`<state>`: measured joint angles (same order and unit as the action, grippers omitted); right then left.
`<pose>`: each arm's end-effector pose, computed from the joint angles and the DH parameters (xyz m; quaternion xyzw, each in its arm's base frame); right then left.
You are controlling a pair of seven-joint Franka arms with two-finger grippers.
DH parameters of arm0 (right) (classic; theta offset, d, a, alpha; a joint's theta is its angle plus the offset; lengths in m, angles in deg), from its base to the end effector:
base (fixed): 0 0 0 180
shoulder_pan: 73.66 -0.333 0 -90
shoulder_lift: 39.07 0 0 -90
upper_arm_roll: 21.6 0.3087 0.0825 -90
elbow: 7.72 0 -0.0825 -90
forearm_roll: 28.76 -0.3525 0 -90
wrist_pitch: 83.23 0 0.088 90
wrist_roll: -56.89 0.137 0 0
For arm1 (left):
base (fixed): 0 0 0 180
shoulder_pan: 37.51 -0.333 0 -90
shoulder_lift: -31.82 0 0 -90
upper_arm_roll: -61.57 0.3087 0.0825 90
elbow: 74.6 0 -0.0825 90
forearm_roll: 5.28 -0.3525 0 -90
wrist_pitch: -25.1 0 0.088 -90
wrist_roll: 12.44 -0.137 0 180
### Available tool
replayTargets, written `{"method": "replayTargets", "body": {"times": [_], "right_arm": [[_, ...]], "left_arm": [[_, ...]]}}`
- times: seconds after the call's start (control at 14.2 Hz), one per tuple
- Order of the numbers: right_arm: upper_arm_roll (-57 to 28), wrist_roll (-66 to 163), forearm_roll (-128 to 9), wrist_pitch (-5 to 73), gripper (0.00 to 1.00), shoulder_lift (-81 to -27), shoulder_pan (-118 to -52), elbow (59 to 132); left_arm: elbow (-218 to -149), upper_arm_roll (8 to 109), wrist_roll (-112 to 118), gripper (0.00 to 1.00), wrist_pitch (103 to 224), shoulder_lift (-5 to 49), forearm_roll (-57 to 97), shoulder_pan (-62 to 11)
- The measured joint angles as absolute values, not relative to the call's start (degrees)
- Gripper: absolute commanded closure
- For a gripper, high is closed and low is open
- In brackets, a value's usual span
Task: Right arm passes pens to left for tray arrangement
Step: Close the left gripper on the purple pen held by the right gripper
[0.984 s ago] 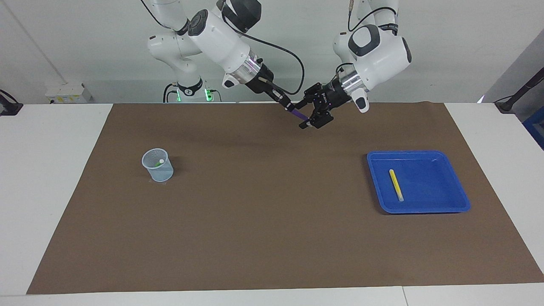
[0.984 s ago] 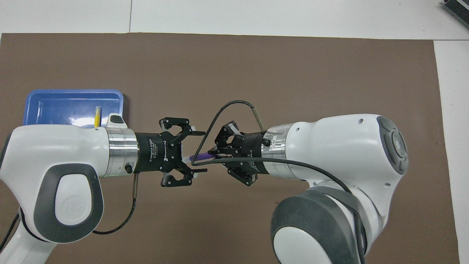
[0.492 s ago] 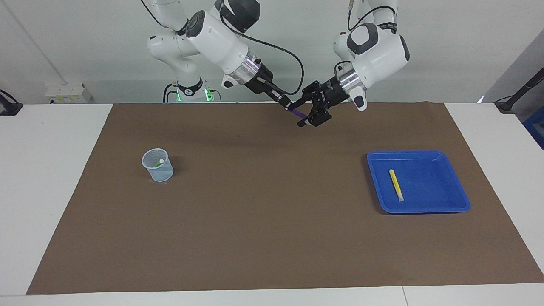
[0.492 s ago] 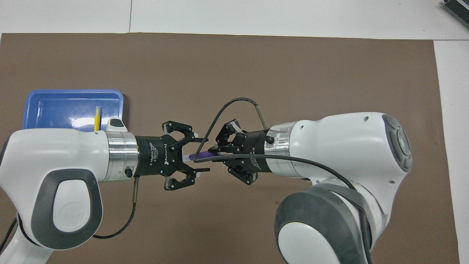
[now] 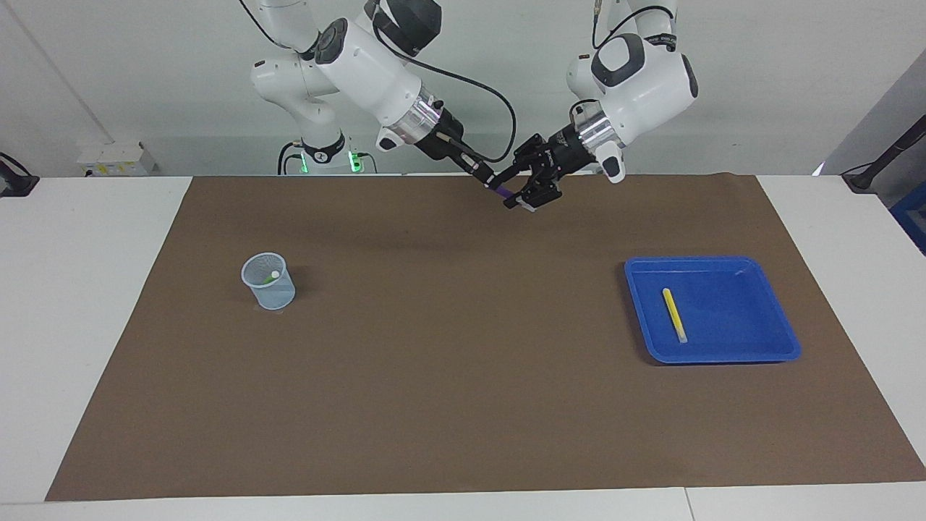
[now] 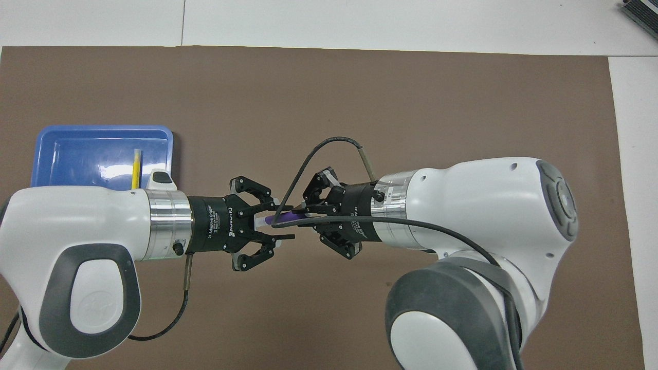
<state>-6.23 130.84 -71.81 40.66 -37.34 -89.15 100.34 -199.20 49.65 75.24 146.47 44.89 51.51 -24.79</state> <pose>0.4615 0.3290 0.5358 -0.7994 0.4826 0.1735 0.3130 0.4199 -0.2642 0.5044 0.6435 0.6450 -0.2917 0.2912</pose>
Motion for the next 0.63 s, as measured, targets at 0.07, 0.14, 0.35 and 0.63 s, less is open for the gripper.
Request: {"method": "replayTargets", "body": {"times": [0.07,0.14,0.35,0.63], "right_arm": [[-6.21,130.84,-71.83,40.66,1.0,-37.33,-89.15,100.36],[-6.2,130.84,-71.83,40.49,1.0,-37.3,-89.16,100.43],[-6.08,130.84,-72.11,40.08,1.0,-37.0,-89.24,100.72],[-6.06,130.84,-72.29,40.07,1.0,-36.67,-89.25,100.9]], "left_arm": [[-199.28,49.68,75.24,0.91,146.48,44.96,51.51,-24.79],[-199.32,49.72,75.24,1.0,146.61,44.97,51.51,-24.8],[-199.36,50.07,75.32,1.0,146.54,45.03,51.5,-24.89],[-199.35,50.01,75.46,1.0,146.53,45.38,51.0,-24.84]]}}
